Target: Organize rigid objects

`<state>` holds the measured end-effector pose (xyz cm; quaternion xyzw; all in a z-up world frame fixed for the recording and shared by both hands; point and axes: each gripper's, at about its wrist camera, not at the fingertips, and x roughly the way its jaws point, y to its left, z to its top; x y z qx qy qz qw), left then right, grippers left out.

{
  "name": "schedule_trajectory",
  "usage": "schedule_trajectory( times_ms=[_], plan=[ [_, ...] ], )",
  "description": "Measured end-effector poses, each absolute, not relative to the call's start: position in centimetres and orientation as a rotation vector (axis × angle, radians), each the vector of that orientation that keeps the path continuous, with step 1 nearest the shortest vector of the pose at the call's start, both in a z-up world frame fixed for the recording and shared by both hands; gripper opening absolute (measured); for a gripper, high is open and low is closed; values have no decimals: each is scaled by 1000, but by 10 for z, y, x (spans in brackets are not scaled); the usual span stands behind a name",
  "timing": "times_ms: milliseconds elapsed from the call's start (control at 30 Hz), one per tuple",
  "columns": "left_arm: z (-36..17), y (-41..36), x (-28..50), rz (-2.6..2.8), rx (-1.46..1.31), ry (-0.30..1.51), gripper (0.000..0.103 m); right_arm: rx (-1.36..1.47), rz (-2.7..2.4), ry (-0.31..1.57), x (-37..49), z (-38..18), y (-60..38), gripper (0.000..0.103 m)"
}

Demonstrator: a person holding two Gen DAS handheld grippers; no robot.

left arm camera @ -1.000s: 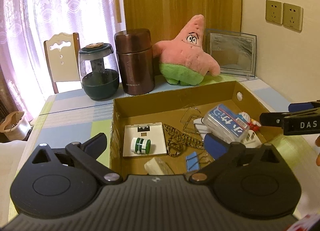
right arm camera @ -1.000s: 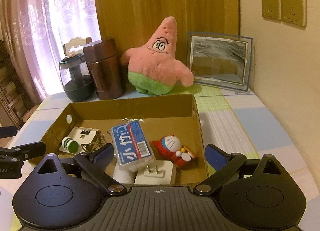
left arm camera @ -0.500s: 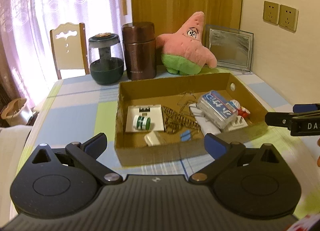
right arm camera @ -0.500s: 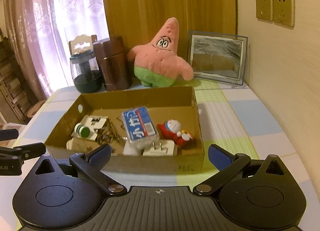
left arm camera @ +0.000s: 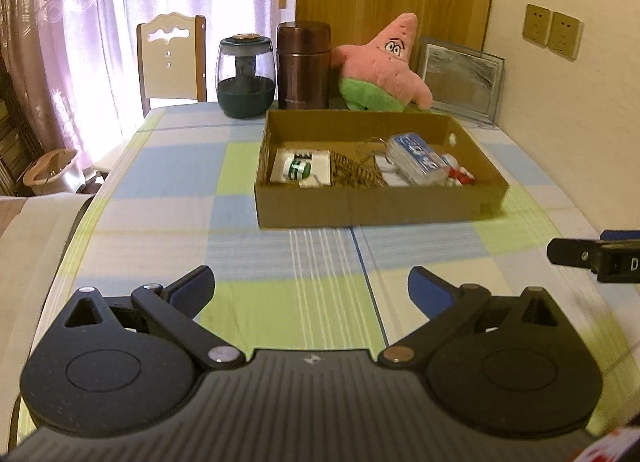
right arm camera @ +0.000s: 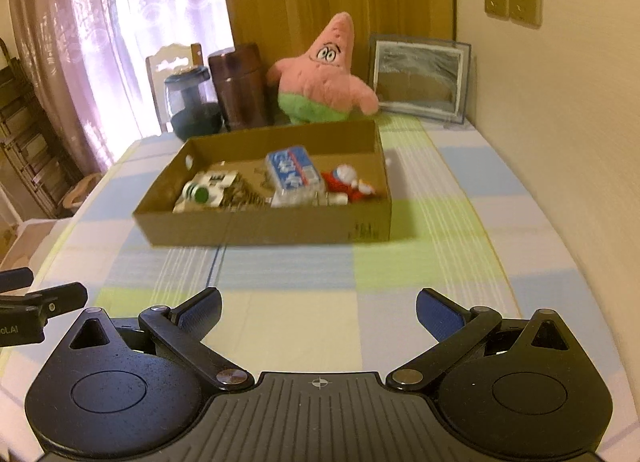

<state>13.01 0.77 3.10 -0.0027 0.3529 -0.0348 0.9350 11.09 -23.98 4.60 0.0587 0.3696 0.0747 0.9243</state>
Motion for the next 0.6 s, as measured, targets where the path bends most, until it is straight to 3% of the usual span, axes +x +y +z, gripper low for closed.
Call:
schedule_trajectory(
  times_ms=[600],
  plan=[
    [67, -5, 35, -53, -30, 709, 102, 105, 163, 770, 17, 79, -232, 101]
  ],
)
